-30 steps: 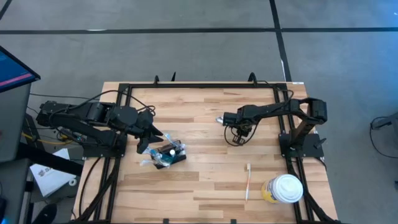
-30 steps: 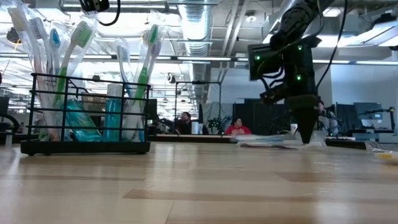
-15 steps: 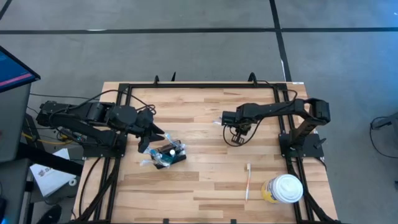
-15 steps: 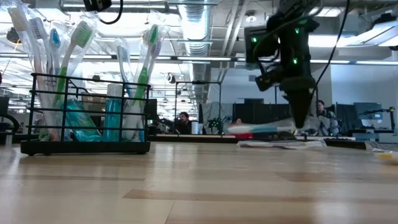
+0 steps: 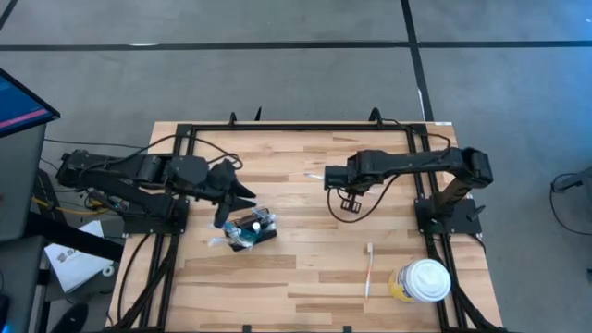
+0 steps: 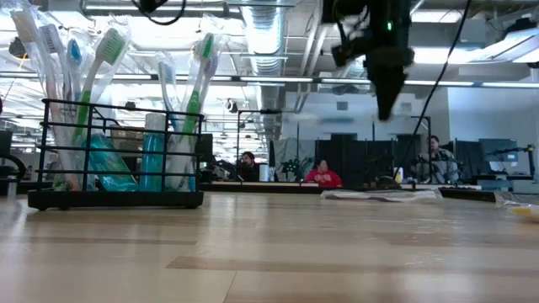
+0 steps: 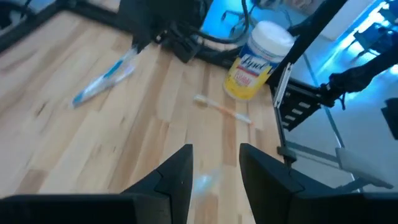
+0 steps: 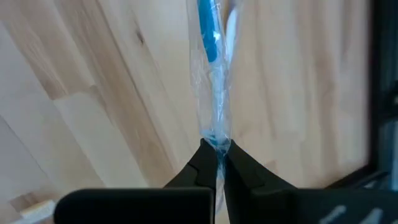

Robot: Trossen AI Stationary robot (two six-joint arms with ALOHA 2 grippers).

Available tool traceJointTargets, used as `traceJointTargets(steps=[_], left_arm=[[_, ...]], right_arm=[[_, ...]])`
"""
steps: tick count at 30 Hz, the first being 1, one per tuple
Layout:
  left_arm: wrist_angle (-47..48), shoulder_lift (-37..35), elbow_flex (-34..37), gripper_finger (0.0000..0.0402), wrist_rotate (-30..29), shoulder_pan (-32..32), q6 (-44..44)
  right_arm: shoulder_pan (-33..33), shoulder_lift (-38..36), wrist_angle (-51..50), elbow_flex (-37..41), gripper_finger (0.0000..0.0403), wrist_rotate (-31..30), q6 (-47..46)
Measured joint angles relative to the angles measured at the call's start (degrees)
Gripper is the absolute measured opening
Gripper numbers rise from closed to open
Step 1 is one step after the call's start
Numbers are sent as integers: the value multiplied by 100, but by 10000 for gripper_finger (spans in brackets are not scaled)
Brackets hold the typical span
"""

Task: Pick & Place toothbrushing station
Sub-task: Put the blue toothbrush into the bottom right section of the mesh organizer

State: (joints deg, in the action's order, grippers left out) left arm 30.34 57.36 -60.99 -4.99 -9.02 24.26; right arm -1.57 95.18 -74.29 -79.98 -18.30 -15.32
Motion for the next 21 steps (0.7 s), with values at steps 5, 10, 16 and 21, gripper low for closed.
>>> traceJointTargets(steps=[5, 10, 16, 21], left_arm=[[-685, 336, 2, 127, 16, 84, -417], [-994, 380, -2, 127, 21, 342, -423], [-1096, 378, 2, 127, 244, 716, -197], [-1494, 709, 2, 127, 702, 927, 245]], right_arm=[[375, -9, -204, -614, 1, -411, -17], [874, -9, -377, -1013, 1, -1060, 9], [1553, -9, -499, -1193, 1, -2302, 75], [2043, -9, -473, -1255, 0, -3388, 77]])
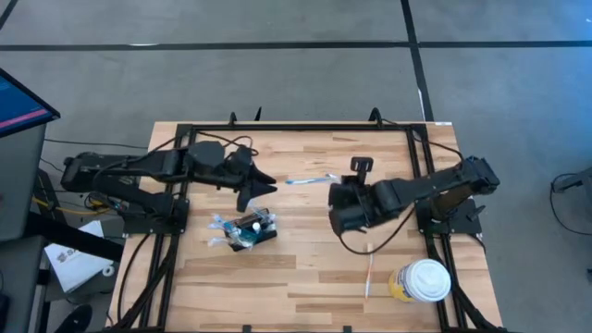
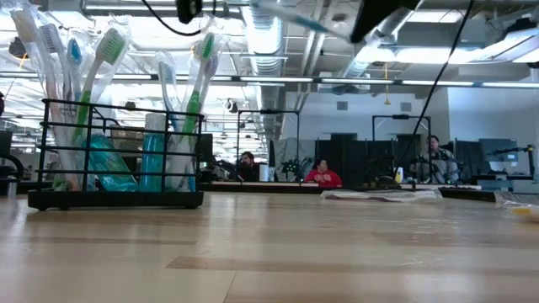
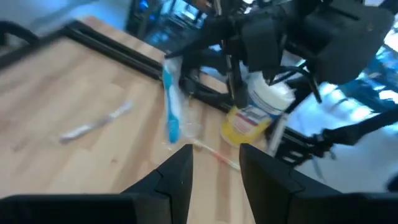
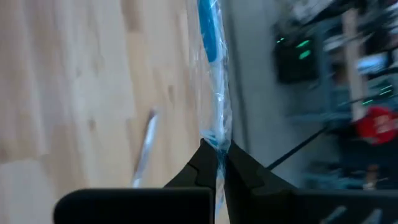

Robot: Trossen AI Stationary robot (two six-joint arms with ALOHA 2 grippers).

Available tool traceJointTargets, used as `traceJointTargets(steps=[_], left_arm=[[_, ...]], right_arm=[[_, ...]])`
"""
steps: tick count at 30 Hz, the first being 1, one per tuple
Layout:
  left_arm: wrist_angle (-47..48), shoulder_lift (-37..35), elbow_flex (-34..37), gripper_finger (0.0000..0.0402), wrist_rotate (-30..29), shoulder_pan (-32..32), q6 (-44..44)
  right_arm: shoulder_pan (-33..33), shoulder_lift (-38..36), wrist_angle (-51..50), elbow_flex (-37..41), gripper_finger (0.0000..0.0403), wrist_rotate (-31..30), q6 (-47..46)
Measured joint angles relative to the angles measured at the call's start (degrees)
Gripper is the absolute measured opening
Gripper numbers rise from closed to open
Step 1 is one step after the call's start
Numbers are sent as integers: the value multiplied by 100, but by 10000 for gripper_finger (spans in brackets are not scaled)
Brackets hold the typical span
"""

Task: Pick & Place toothbrushing station
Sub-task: Put the blue toothbrush into the bottom right section of the mesh organizer

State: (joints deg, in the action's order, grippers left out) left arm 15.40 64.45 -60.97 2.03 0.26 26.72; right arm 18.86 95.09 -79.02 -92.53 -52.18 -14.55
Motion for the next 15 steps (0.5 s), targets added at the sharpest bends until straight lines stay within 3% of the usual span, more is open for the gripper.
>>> traceJointTargets(steps=[7, 15], left_arm=[[-785, 514, 0, 127, 1143, 333, 533], [-924, 672, -2, 127, 1258, 662, 675]], right_arm=[[440, 89, -53, 0, 0, -645, 13], [722, 411, -126, -25, 0, -1003, 130]])
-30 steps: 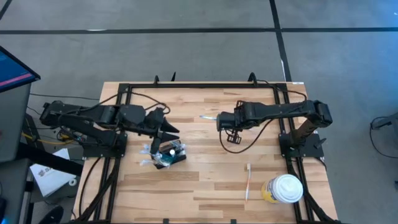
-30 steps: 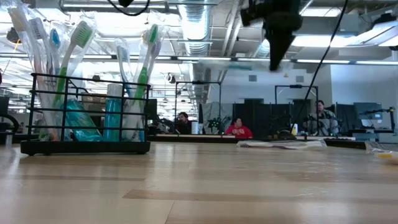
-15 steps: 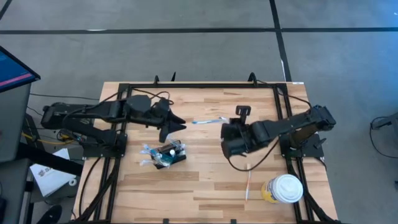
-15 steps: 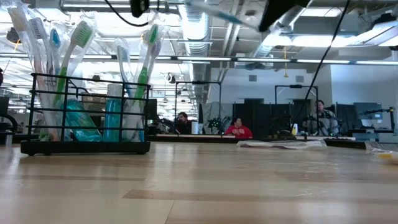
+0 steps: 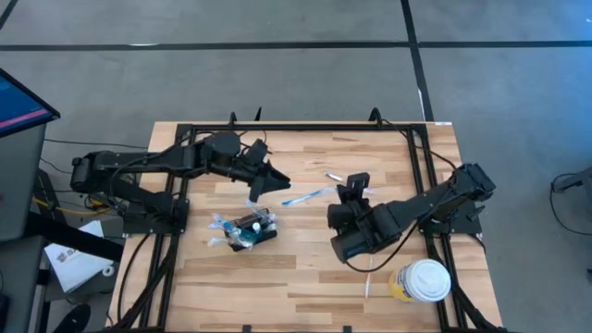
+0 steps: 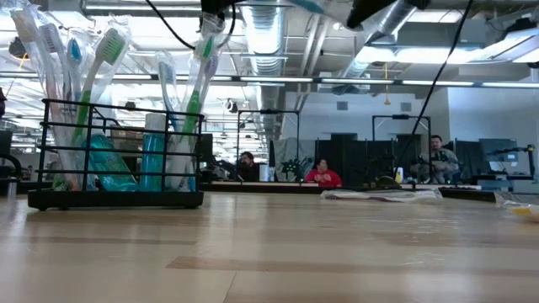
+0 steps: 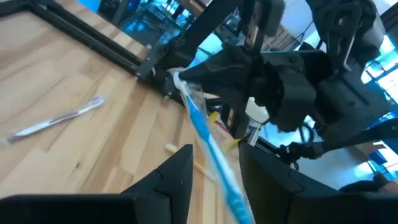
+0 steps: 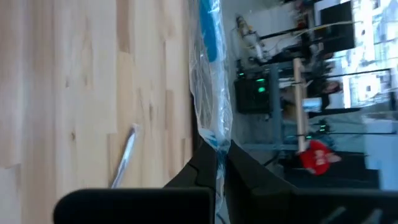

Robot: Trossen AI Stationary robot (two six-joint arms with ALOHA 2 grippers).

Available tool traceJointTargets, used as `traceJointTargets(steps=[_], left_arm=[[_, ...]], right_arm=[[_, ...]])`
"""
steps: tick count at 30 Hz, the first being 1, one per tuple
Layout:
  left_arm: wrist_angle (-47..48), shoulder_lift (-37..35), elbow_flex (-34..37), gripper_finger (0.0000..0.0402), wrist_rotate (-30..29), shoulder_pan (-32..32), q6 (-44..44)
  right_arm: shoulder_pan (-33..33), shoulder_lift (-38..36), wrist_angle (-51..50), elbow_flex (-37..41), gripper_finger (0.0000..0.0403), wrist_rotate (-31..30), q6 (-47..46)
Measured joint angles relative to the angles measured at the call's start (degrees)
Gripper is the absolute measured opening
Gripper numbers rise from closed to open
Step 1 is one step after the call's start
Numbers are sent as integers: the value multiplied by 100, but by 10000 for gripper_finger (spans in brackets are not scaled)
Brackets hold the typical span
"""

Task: Pick & Place toothbrushing station
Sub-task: Put the blue toothbrush into the bottom right section of the mesh organizer

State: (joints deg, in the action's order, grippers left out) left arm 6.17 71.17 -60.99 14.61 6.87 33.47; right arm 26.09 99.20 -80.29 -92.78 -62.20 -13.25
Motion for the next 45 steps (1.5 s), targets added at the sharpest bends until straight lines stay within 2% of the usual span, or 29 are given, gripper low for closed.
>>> traceJointTargets(steps=[9, 19, 25, 37, 41, 45], left_arm=[[-11, 257, -2, 127, 376, -73, 158], [16, 683, 0, 127, 992, -81, 556], [-75, 689, 0, 127, 1294, -81, 617], [-69, 691, 0, 126, 1503, -241, 592], [-58, 691, 0, 107, 1594, -245, 535], [9, 694, 5, 63, 1537, -239, 348]], right_arm=[[26, 313, 423, 16, 0, -672, 658], [52, 328, 1328, 16, 0, -1026, 1794], [41, 328, 1465, 16, 0, -1167, 1972], [41, 328, 1909, 16, 0, -1490, 2593], [39, 328, 1947, 16, 0, -1579, 2592], [37, 323, 1949, 16, 1, -1649, 2714]])
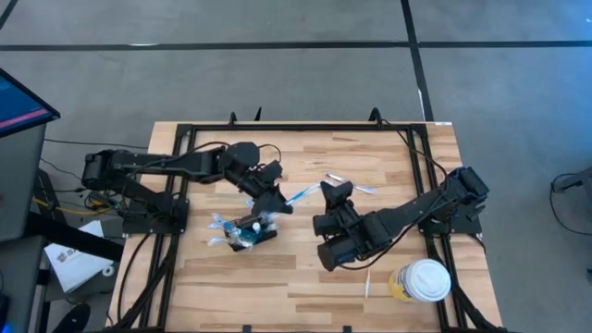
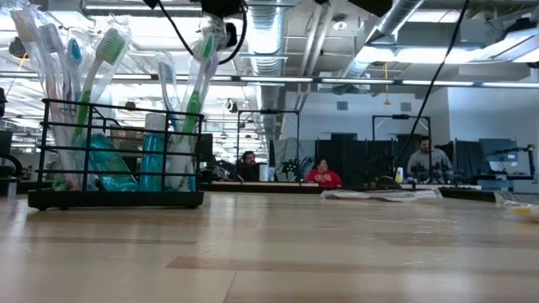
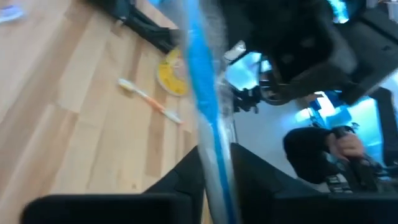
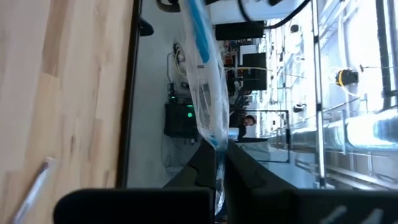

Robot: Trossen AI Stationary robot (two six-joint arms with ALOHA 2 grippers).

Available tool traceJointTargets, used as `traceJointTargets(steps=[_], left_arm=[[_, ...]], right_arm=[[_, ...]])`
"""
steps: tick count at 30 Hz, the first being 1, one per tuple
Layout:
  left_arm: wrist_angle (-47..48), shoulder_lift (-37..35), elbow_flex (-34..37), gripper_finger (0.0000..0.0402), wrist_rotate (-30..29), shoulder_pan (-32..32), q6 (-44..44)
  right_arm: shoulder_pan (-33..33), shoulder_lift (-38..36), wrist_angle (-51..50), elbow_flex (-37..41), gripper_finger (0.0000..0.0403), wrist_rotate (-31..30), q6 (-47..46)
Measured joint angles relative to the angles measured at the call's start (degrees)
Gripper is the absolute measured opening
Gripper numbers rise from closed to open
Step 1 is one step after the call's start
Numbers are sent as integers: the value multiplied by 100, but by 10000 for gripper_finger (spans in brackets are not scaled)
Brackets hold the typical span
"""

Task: Pick & Place toothbrushing station
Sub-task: Put the blue toothbrush into the bottom right section of the mesh organizer

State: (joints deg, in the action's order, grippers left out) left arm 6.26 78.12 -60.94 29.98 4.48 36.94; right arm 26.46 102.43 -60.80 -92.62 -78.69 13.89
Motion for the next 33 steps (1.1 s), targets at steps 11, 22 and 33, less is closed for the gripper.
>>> traceJointTargets(steps=[11, 22, 33], left_arm=[[304, 3, 8, 11, -292, -3, -603], [342, -114, 3, 8, -593, 5, -997], [844, -957, -7, 8, -1382, 71, -1557]], right_arm=[[97, -9, 40, 0, 59, 54, -67], [131, -27, 5, 0, 70, 36, -701], [209, -361, 19, -26, 71, 254, -1436]])
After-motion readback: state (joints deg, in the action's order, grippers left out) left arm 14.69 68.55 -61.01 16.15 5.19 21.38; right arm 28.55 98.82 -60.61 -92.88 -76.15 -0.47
